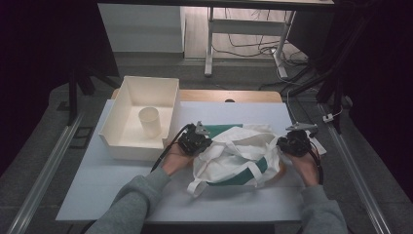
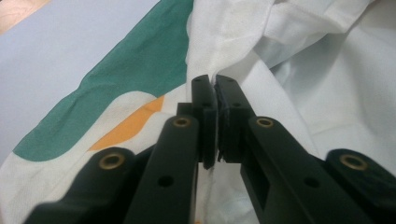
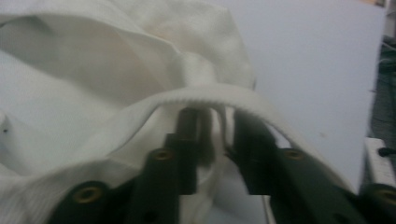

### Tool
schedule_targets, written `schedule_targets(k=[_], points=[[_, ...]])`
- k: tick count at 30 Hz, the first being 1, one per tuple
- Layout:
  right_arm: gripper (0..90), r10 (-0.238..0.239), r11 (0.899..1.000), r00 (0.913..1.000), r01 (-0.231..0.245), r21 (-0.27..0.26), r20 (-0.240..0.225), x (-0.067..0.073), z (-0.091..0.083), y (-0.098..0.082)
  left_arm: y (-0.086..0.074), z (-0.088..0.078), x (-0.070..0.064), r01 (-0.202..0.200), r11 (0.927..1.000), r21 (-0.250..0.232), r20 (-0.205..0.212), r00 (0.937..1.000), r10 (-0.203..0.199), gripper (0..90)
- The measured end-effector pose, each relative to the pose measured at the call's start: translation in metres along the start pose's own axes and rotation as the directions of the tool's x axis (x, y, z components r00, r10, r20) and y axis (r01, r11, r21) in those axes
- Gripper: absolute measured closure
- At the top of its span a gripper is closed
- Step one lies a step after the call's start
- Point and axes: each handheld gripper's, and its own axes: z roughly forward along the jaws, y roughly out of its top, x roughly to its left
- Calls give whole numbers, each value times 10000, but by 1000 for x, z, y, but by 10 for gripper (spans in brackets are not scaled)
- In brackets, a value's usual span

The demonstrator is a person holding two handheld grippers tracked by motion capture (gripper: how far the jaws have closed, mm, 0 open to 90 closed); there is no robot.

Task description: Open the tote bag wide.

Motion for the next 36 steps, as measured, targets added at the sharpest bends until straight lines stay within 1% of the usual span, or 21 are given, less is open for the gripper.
schedule_targets(k=[1,2,3,6,7,8,9,10,12,15,17,19,21,23,27,28,30,32,34,35,36], points=[[644,-122,9999,9999,122,16,87,1,-5,1,0,-1,0,36,10000,-49,107,9999,-36,822],[565,75,10000,9994,-74,19,-330,0,-20,4,0,-2,1,74,9999,-121,170,9998,-71,774],[565,75,10000,9994,-74,19,-330,0,-20,4,0,-3,1,100,9998,-198,231,9997,-95,774],[486,167,9998,9959,-173,-62,-887,3,-43,3,0,-5,0,116,9993,-352,404,9991,-101,694],[439,94,9999,9910,-108,-97,-1338,8,-59,1,1,-5,-1,88,9993,-374,407,9991,-73,630],[433,-24,9999,9870,5,-114,-1609,11,-66,-1,1,-6,-1,60,9992,-390,386,9992,-45,606],[430,-165,9997,9861,129,-230,-1656,15,-73,-2,1,-6,-2,41,9991,-410,397,9992,-25,596],[430,-165,9997,9861,129,-230,-1656,15,-73,-2,1,-7,-3,60,9990,-440,428,9991,-41,596],[422,-473,9977,9817,375,-566,-1844,23,-85,-1,2,-9,-4,54,9985,-541,506,9987,-27,562],[420,-1038,9899,9726,807,-1166,-2080,40,-96,6,3,-15,-6,34,9969,-792,563,9984,11,510],[418,-1418,9827,9631,1091,-1497,-2287,53,-97,12,4,-20,-7,30,9952,-977,630,9980,32,485],[414,-1754,9775,9520,1379,-1599,-2508,67,-92,16,4,-25,-9,16,9938,-1111,650,9979,57,468],[407,-2184,9722,9418,1873,-1407,-2556,81,-82,18,5,-29,-10,-27,9925,-1220,672,9977,110,453],[401,-2580,9654,9321,2384,-1057,-2540,92,-70,17,5,-33,-11,-90,9916,-1288,709,9973,183,446],[401,-2897,9566,9216,2879,-457,-2582,106,-47,12,5,-36,-13,-133,9904,-1377,772,9967,241,440],[408,-3036,9518,9185,3042,-378,-2535,108,-44,12,4,-37,-13,-130,9904,-1379,807,9964,243,440],[464,-3231,9449,9175,3266,-244,-2320,110,-40,10,5,-37,-12,-121,9904,-1374,863,9960,241,439],[652,-3342,9411,9172,3372,-245,-2167,110,-39,10,4,-37,-13,-119,9905,-1371,890,9957,243,439],[689,-3261,9442,9219,3286,-237,-2094,108,-40,11,4,-36,-12,-141,9911,-1327,910,9955,264,438],[720,-3265,9439,9216,3294,-216,-2099,107,-40,11,4,-36,-12,-135,9913,-1311,932,9953,258,438],[778,-3315,9423,9207,3340,-235,-2057,106,-41,11,4,-36,-12,-149,9916,-1287,942,9952,272,438]])
